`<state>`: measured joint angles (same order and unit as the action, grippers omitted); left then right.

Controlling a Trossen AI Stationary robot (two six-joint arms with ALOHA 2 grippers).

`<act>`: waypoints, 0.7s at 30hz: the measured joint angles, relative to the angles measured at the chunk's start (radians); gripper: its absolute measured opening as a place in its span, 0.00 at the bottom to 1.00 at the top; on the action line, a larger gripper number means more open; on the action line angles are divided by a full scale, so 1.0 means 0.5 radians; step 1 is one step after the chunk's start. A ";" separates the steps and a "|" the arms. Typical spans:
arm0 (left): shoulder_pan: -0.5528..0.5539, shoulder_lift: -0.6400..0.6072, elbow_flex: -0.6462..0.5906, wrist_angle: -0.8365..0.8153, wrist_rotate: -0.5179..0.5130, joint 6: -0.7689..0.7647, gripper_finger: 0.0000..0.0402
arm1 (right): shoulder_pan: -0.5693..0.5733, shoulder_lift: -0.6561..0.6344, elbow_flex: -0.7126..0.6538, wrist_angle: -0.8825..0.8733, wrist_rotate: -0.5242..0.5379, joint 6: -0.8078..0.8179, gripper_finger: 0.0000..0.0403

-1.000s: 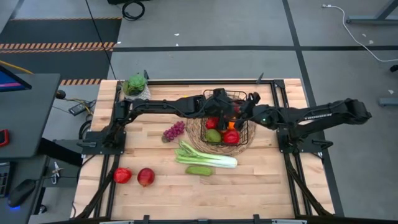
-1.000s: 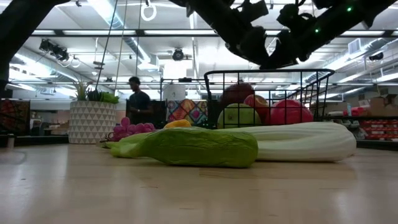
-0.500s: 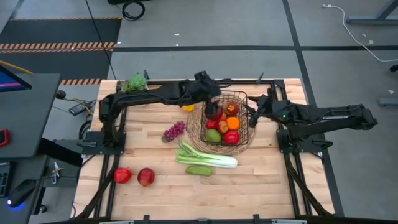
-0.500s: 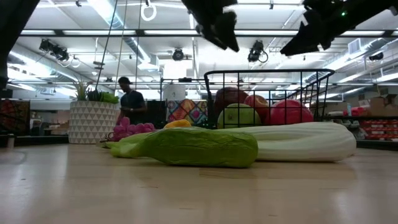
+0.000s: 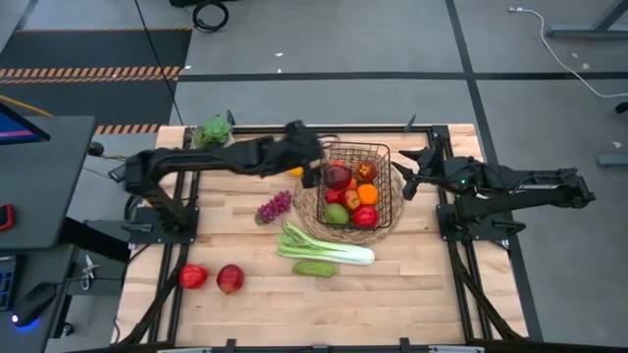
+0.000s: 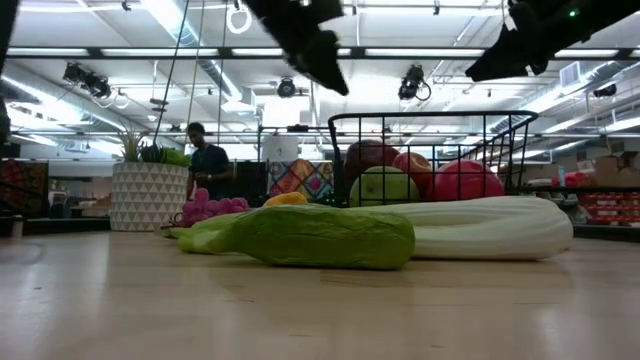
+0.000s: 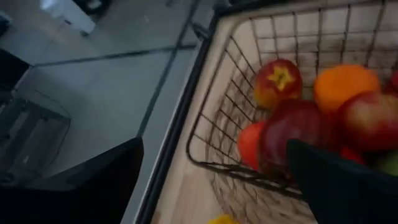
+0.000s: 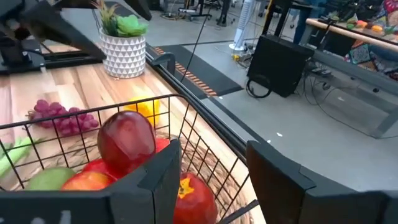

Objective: Build produce basket
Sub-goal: Put the yellow bell pepper into the wire basket

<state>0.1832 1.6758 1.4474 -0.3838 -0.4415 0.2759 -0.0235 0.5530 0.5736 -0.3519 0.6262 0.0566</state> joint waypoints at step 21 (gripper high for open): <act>0.287 -0.402 -1.114 0.443 0.131 -0.229 1.00 | 0.007 0.023 0.000 0.285 -0.050 -0.111 0.47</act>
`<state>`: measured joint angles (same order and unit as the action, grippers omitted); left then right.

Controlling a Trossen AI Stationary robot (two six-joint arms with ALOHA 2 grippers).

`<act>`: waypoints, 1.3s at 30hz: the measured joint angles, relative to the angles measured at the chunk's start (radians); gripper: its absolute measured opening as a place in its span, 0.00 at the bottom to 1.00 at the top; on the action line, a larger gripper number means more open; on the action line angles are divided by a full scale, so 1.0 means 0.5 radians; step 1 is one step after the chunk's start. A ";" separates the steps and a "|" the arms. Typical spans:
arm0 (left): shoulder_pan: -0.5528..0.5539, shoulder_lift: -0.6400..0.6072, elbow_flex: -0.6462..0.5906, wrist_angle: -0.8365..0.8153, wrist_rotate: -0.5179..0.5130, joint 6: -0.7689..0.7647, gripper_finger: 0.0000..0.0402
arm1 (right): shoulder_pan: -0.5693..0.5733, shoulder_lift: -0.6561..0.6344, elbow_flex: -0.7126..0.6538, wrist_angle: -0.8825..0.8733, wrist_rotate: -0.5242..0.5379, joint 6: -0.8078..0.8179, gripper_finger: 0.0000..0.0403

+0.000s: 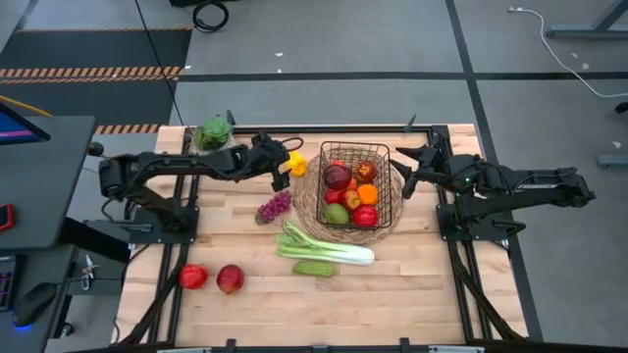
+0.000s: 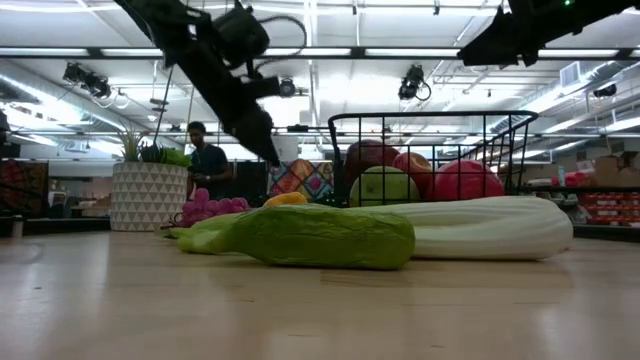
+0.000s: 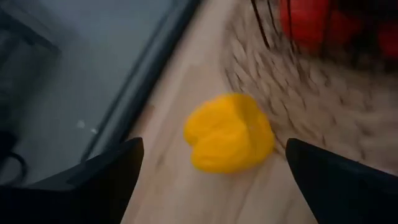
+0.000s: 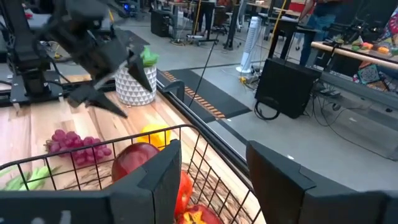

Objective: Build produce basket
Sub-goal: Put the yellow bell pepper into the wire basket

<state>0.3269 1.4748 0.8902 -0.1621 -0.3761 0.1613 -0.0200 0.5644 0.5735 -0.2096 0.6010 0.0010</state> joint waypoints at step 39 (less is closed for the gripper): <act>0.350 0.434 0.374 -0.567 0.975 1.696 1.00 | 0.000 0.000 0.000 -0.163 -0.095 0.149 0.47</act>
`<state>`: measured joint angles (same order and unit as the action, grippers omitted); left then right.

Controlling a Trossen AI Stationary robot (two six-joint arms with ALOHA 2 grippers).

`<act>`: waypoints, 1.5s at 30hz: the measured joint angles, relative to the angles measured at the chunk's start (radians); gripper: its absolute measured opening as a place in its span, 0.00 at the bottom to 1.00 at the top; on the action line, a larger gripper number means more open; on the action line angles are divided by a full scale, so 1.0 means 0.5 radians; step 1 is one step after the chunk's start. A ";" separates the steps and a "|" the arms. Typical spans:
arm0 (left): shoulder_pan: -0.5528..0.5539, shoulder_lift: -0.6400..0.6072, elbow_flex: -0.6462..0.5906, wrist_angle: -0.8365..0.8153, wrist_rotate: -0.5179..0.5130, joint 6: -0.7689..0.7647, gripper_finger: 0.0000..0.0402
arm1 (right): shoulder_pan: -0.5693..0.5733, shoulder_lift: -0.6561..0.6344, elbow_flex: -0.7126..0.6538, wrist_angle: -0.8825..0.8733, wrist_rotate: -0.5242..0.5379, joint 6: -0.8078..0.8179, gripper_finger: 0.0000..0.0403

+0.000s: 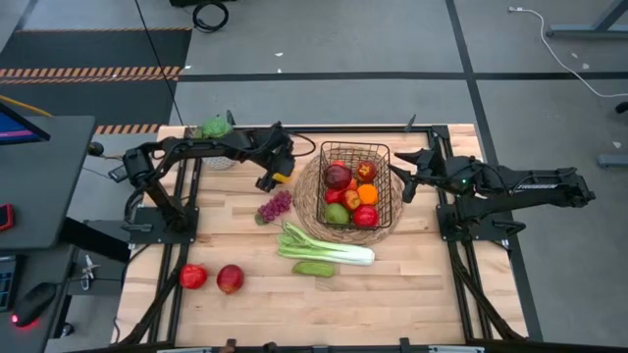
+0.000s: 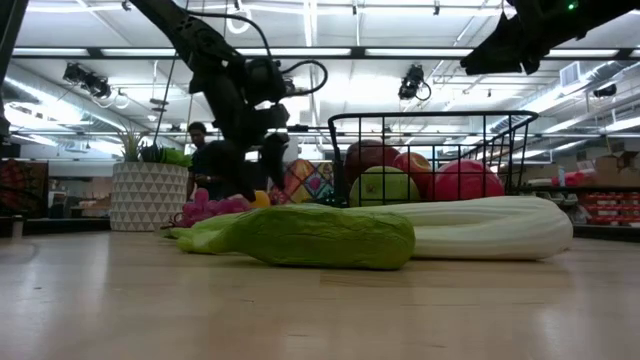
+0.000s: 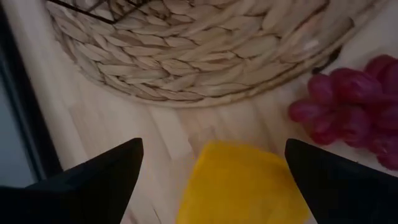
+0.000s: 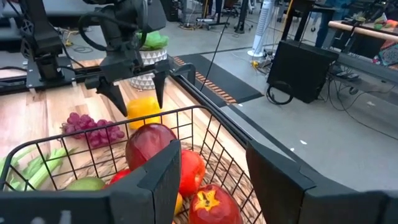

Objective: Build produce basket
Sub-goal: Put the yellow bell pepper into the wire basket

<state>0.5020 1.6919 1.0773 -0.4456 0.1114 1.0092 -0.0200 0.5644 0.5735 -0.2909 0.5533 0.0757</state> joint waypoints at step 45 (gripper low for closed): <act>0.007 -0.152 0.001 -0.179 -0.216 -0.108 1.00 | 0.000 0.000 0.000 0.056 -0.156 0.053 0.47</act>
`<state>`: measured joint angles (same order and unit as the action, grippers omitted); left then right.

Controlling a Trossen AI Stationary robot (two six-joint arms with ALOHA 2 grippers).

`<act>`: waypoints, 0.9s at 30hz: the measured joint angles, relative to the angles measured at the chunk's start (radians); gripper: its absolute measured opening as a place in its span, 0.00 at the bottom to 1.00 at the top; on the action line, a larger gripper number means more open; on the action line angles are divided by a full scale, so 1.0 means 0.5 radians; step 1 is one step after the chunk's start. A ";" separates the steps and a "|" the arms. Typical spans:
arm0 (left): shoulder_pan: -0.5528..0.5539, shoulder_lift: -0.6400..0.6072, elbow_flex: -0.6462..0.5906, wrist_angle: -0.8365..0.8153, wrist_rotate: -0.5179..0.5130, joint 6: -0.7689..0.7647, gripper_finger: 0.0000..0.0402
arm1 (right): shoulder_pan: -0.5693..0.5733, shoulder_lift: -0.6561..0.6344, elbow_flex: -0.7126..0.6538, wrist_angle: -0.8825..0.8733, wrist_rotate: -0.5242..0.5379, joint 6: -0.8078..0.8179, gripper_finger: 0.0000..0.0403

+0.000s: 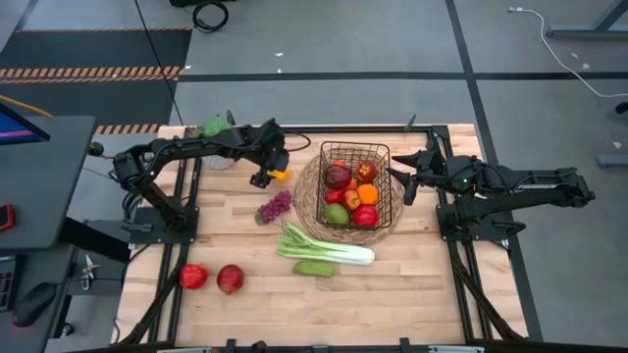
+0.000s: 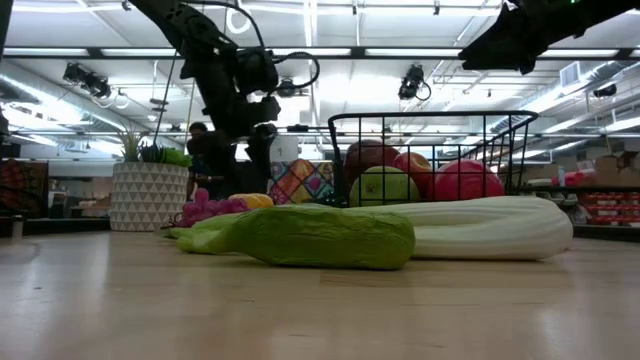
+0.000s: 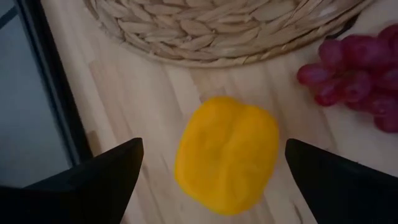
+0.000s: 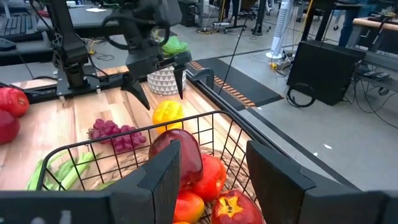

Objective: Build produce basket
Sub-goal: Put the yellow bell pepper into the wire basket

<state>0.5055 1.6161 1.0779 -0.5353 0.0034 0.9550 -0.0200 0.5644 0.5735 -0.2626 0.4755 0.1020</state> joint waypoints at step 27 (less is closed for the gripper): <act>0.038 0.208 -0.001 -0.162 0.040 -0.358 1.00 | 0.000 0.000 0.000 0.050 -0.015 -0.034 0.47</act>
<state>0.5243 1.7199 1.0775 -0.6163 0.0234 0.7762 -0.0200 0.5644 0.5735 -0.2379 0.4679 0.0849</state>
